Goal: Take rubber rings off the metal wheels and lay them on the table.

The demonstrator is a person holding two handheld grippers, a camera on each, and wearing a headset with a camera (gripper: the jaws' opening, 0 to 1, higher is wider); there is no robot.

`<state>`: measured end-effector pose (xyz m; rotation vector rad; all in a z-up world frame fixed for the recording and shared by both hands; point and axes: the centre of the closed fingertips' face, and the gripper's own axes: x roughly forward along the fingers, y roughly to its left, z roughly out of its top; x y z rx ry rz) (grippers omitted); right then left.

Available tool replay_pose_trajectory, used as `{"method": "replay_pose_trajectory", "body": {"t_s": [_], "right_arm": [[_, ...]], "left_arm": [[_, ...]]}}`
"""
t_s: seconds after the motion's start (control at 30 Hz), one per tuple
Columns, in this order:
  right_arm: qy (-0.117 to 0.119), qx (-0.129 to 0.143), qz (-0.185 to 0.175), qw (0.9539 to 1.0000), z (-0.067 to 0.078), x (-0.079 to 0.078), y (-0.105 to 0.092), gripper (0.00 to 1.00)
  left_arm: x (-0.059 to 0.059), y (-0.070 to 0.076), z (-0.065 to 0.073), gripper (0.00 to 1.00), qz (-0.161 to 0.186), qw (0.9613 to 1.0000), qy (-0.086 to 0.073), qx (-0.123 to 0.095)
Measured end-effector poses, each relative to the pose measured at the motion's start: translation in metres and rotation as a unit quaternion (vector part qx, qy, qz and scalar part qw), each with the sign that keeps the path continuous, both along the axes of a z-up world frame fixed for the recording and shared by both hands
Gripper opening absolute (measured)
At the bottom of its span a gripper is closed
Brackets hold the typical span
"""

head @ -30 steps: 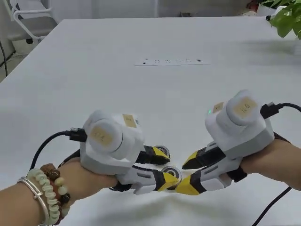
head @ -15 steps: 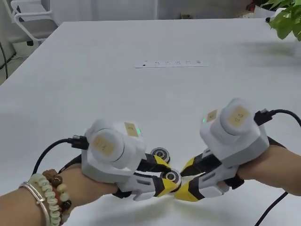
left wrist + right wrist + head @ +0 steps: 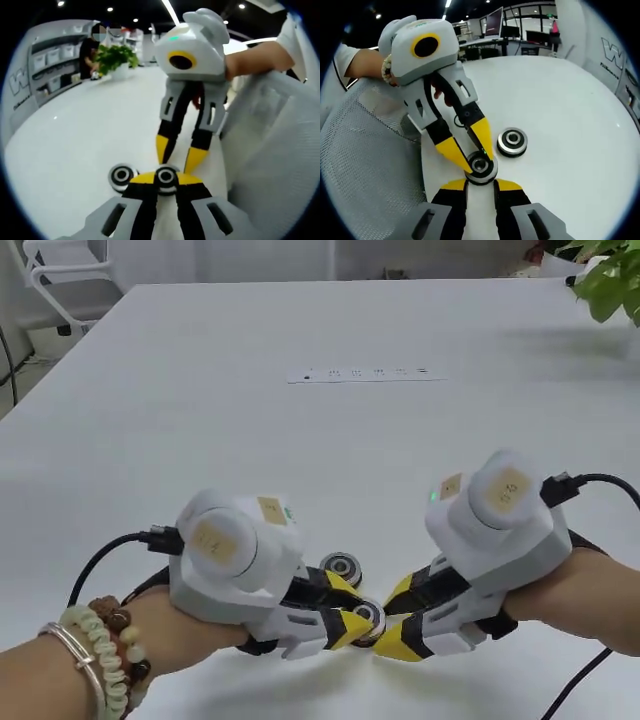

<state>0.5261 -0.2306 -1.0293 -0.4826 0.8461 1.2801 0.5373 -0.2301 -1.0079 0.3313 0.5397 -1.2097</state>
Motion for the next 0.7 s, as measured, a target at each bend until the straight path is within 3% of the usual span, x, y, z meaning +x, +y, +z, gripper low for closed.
{"method": "replay_pose_trajectory", "body": {"t_s": [0.3,0.43,0.7], "right_arm": [[-0.022,-0.013,0.013,0.9996,-0.001,0.004,-0.005,0.02],[-0.016,-0.012,0.006,0.9998,-0.001,0.004,-0.005,0.01],[0.054,0.005,-0.078,0.9955,-0.001,0.011,-0.009,0.00]], "left_arm": [[-0.001,0.000,0.000,0.15,0.001,1.0000,-0.003,0.001],[0.000,0.000,0.000,0.15,0.003,1.0000,-0.003,0.000],[0.001,0.001,-0.001,0.14,0.006,1.0000,-0.002,0.004]]}}
